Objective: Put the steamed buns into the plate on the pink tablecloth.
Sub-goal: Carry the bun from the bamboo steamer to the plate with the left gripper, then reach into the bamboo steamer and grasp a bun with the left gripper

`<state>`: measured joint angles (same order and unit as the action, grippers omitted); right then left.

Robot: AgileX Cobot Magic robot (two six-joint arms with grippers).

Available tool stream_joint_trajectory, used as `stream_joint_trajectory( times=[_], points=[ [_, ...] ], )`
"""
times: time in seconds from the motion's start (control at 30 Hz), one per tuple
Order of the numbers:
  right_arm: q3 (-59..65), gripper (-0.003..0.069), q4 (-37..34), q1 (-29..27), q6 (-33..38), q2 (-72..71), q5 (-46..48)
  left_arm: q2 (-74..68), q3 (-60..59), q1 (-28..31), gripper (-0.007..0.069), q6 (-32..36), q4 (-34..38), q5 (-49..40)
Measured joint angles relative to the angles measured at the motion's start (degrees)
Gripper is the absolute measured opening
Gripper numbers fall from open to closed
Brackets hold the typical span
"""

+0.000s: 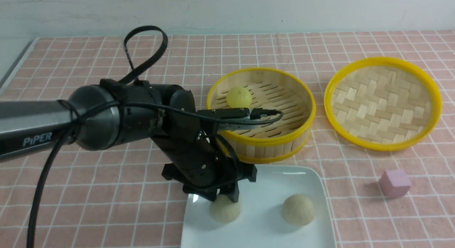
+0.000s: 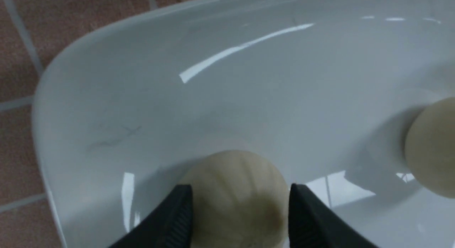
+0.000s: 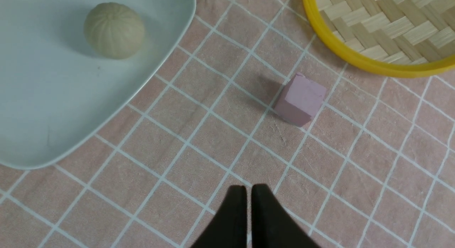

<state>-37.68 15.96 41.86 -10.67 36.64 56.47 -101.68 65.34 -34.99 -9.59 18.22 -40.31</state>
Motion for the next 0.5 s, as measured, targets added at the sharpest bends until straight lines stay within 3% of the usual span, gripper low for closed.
stream_joint_trajectory(
  times=[0.1,0.2,0.27,0.3,0.37,0.4,0.5],
  points=[
    [0.0,0.0045,0.0,0.0,0.0,0.0,0.0,0.8,3.7,-0.1,0.0421,-1.5,-0.3,-2.2],
    [0.0,0.0047,0.0,0.0,0.0,0.0,-0.1,1.4,9.9,-0.1,0.0397,-4.9,-1.5,-2.9],
    [0.0,0.0049,0.0,0.0,0.0,0.0,-0.1,1.2,14.2,-0.1,0.0335,-7.2,-3.5,-3.2],
    [0.0,0.0052,0.0,0.0,0.0,0.0,-0.2,-0.5,19.5,0.3,0.0216,-10.0,-5.8,-4.1],
    [0.0,0.0053,0.0,0.0,0.0,0.0,-0.3,-2.2,22.9,0.6,0.0156,-10.8,-6.6,-4.8],
    [0.0,0.0055,0.0,0.0,0.0,0.0,-0.3,-5.7,28.5,1.7,0.0056,-11.4,-7.5,-6.2],
    [0.0,0.0057,0.0,0.0,0.0,0.0,-0.6,-9.4,33.6,2.9,0.0017,-11.6,-8.0,-7.4]
  ],
)
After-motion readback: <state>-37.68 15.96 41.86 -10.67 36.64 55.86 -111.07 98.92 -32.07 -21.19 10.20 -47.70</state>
